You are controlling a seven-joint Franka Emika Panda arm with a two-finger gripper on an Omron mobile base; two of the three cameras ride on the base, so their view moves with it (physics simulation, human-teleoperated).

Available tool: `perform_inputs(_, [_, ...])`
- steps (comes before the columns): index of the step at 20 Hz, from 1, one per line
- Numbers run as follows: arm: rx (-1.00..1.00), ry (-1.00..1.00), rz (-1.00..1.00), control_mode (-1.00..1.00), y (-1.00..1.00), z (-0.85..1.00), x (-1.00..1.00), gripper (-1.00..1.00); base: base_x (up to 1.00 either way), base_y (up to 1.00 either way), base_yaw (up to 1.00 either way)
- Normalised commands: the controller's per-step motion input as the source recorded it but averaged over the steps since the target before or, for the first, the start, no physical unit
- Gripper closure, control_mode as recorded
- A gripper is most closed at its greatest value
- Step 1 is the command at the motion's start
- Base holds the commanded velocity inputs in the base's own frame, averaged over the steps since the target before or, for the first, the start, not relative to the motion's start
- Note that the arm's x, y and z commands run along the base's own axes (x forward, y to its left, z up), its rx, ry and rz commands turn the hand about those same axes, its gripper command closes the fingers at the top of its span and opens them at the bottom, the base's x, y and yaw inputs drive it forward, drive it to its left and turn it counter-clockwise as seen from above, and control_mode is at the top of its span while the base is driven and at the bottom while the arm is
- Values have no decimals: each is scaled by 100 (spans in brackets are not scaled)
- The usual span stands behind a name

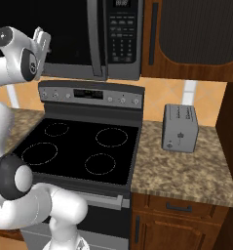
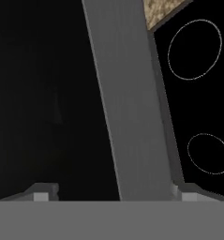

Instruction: Open the microwave, place the bowl with waffle inside the microwave, then close the microwave door and turn it on.

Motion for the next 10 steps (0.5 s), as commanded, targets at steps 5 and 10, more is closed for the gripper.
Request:
perform_inputs(5, [1,0,5,-100,0,-4,86,-100,0,0,0])
perform_inputs(10, [0,0,6,-100,0,-14,66,-100,0,0,0])
